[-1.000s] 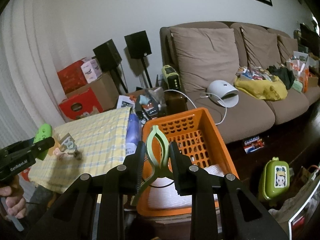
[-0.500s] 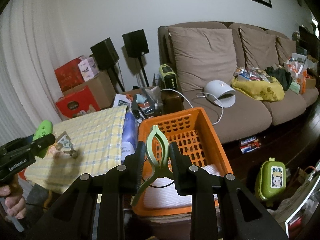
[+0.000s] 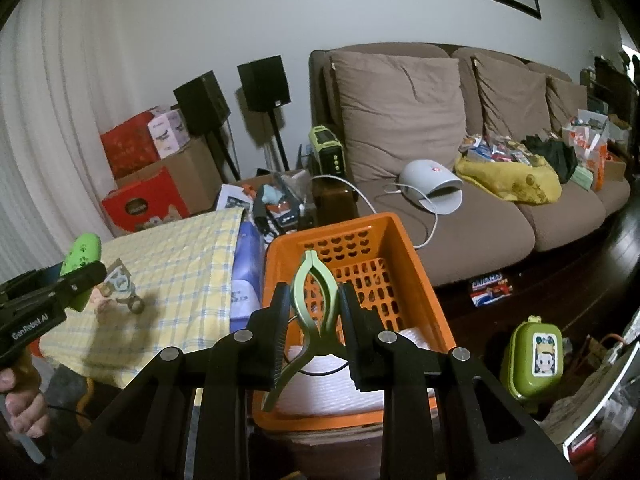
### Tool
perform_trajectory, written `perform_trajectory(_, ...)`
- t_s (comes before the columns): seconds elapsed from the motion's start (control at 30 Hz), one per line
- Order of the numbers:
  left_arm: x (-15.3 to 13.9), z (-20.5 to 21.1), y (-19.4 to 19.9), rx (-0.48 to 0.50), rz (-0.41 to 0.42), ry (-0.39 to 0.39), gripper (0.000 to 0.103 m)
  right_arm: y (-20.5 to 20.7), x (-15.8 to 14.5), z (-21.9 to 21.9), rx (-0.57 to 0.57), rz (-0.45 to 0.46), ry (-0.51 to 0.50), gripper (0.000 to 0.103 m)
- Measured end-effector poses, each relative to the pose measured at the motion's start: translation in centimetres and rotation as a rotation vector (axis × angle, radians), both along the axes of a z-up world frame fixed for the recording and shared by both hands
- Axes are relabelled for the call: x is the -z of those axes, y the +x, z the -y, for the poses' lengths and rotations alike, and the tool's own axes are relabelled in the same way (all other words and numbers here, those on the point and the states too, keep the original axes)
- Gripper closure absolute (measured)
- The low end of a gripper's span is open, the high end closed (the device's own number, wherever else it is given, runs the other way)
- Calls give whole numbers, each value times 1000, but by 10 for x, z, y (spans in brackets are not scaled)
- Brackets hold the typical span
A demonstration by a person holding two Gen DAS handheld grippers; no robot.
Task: Organize objects
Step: 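Move both grippers over the orange basket holding the case and clip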
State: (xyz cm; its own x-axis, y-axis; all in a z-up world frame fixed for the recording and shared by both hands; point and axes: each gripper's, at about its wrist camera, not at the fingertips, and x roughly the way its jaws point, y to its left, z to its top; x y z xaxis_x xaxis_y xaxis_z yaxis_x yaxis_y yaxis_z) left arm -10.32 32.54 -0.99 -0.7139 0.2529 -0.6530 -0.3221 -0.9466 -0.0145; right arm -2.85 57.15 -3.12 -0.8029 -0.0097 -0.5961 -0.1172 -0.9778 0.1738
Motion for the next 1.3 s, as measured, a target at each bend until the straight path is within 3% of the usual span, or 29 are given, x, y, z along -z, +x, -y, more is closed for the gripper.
perform_trajectory(0.87, 4, -19, 1, 19, 19, 14, 62, 7, 3, -37, 114, 6, 7, 79)
perform_trajectory(1.3, 2, -29, 3, 34, 16, 15, 63, 7, 1, -32, 98, -6, 24, 79)
